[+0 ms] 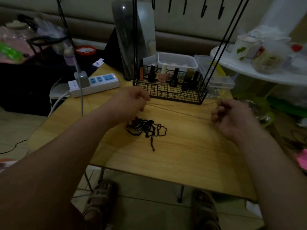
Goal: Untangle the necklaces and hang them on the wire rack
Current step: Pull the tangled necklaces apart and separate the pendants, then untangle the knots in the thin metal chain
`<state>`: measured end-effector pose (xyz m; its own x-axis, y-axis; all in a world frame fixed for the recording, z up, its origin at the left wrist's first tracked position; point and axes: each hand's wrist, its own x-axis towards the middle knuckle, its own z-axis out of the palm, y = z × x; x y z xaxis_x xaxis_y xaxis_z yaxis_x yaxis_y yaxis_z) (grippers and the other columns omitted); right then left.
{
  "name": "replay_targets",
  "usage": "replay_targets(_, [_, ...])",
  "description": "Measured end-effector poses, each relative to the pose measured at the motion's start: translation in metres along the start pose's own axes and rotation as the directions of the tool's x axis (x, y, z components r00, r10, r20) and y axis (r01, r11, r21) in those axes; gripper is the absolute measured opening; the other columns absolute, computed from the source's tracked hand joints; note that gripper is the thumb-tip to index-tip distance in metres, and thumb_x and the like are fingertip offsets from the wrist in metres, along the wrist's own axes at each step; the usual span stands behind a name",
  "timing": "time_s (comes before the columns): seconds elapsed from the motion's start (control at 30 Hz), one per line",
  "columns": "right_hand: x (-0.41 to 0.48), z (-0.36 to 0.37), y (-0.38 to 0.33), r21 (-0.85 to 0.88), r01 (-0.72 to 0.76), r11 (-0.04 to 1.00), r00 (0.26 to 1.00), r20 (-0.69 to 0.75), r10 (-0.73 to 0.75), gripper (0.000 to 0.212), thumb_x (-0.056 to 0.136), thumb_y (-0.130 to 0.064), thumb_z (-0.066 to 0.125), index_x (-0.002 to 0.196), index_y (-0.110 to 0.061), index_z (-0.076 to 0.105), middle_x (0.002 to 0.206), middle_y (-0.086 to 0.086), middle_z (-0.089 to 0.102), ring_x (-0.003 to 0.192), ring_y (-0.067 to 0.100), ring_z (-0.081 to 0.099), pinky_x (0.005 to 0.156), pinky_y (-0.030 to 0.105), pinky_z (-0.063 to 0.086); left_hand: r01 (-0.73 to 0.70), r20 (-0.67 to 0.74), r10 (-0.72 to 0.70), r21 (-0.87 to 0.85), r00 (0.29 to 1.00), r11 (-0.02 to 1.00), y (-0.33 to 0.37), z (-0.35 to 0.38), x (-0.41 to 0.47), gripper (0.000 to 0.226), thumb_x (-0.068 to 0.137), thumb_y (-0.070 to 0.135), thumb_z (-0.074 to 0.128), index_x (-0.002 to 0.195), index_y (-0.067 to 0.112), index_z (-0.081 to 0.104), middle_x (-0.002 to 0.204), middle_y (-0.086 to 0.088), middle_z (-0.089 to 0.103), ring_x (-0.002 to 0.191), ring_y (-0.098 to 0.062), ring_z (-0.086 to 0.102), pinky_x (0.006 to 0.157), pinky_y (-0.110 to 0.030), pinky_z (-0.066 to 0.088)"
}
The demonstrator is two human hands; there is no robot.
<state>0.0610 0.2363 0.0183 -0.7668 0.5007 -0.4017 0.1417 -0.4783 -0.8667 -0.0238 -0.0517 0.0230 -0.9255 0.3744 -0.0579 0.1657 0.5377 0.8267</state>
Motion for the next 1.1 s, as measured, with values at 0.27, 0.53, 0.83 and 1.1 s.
replay_targets(0.27, [0.012,-0.004,0.007,-0.731,0.229,0.642,0.934,-0.020,-0.356,0.019,0.101,-0.022,0.065,0.096,-0.006,0.075,0.084,0.008,0.073,0.067,0.016,0.064,0.065,0.030,0.052,-0.096,-0.101,0.153,0.427,0.983,0.899,-0.021,0.014,0.034,0.014,0.103,0.018,0.057,0.105,0.023,0.070,0.113,-0.001,0.065,0.104,-0.019,0.058,0.086,-0.036,0.049])
replay_targets(0.53, [0.025,-0.014,0.010,-0.954,0.218,0.204,0.881,0.103,-0.462,0.016,0.095,-0.032,0.072,0.083,-0.022,0.067,0.088,-0.002,0.063,0.087,0.019,0.056,0.076,0.032,0.041,-0.174,-0.056,0.234,0.508,0.971,0.843,-0.023,0.017,0.038,0.025,0.099,0.008,0.057,0.103,0.028,0.072,0.112,0.000,0.061,0.112,-0.026,0.057,0.095,-0.044,0.050])
replay_targets(0.83, [-0.001,0.001,0.018,-0.941,0.294,0.170,0.821,0.157,-0.549,0.005,0.097,-0.031,0.066,0.098,-0.026,0.068,0.108,0.000,0.069,0.103,0.025,0.062,0.081,0.037,0.048,-0.173,-0.221,0.290,0.432,0.931,0.885,-0.011,0.003,0.008,0.021,0.104,0.017,0.058,0.123,0.022,0.066,0.123,-0.001,0.060,0.110,-0.015,0.055,0.086,-0.028,0.042])
replay_targets(1.1, [-0.059,0.052,0.060,-0.776,0.631,0.000,0.763,0.620,-0.181,0.024,0.094,-0.039,0.072,0.117,-0.033,0.068,0.104,-0.014,0.058,0.096,0.006,0.057,0.086,0.033,0.052,-0.199,0.059,0.193,0.438,0.979,0.877,-0.009,-0.008,-0.027,0.019,0.100,0.027,0.066,0.119,0.031,0.066,0.111,0.009,0.060,0.100,-0.010,0.059,0.074,-0.025,0.045])
